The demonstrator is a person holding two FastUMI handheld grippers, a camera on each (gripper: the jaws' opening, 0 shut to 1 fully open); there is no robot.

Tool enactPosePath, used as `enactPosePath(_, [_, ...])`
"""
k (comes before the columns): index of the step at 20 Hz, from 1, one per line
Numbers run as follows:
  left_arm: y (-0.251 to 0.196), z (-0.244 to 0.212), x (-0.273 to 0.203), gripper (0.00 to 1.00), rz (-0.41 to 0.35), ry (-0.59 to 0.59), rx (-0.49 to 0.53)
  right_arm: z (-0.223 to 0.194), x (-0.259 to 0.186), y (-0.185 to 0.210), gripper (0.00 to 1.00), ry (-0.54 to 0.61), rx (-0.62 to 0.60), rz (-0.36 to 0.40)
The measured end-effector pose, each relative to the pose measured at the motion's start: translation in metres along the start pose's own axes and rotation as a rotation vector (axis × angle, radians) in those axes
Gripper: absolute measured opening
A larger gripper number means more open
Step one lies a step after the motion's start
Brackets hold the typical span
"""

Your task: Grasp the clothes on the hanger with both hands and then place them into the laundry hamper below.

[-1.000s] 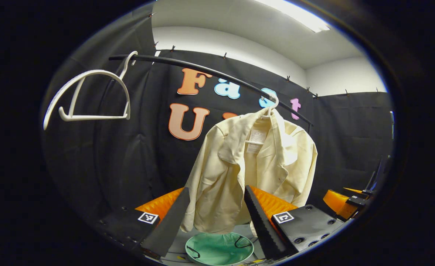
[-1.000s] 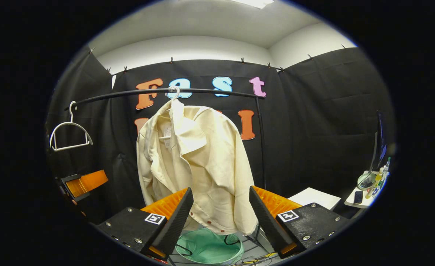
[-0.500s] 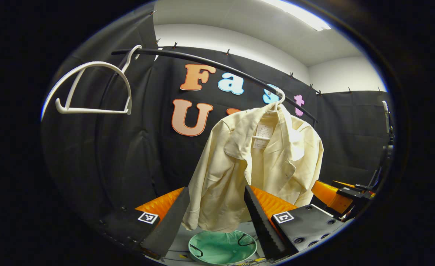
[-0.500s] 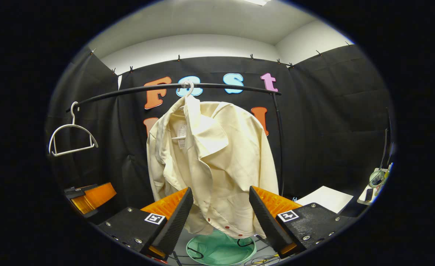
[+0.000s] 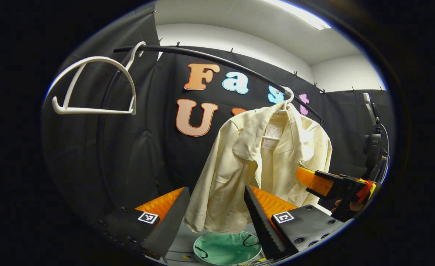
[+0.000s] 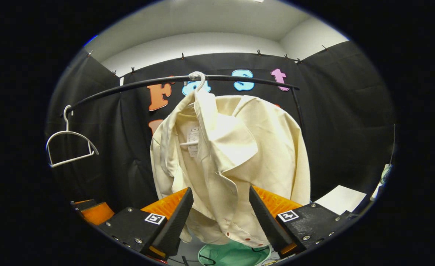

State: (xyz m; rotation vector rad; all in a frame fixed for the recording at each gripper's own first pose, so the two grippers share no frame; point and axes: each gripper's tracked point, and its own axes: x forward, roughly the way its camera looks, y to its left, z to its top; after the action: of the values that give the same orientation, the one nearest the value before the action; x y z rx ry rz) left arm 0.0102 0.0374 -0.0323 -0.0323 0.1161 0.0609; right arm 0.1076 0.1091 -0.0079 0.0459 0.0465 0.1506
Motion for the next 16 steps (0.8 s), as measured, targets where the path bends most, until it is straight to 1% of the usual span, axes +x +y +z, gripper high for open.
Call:
enactPosePath(6, [0.005,-0.004,0.007,0.97,0.012,0.016,0.003,-0.005,0.048,0.01,0.94,0.013,-0.009,0.003])
enactPosePath(8, [0.009,-0.003,0.007,0.96,0.027,0.013,0.015,-0.008,0.062,0.015,0.95,0.02,-0.022,0.008])
enactPosePath(9, [0.011,-0.003,0.008,1.0,0.029,0.012,0.022,-0.009,0.068,0.014,0.95,0.022,-0.025,0.006])
enactPosePath(10, [0.012,-0.002,0.008,1.0,0.032,0.012,0.028,-0.009,0.075,0.014,0.94,0.022,-0.028,0.003])
enactPosePath(11, [0.013,-0.002,0.01,0.97,0.035,0.013,0.03,-0.01,0.081,0.014,0.95,0.025,-0.031,0.0])
enactPosePath(16, [0.011,-0.003,0.016,0.96,0.041,0.021,0.031,-0.017,0.106,0.011,0.94,0.042,-0.049,-0.012])
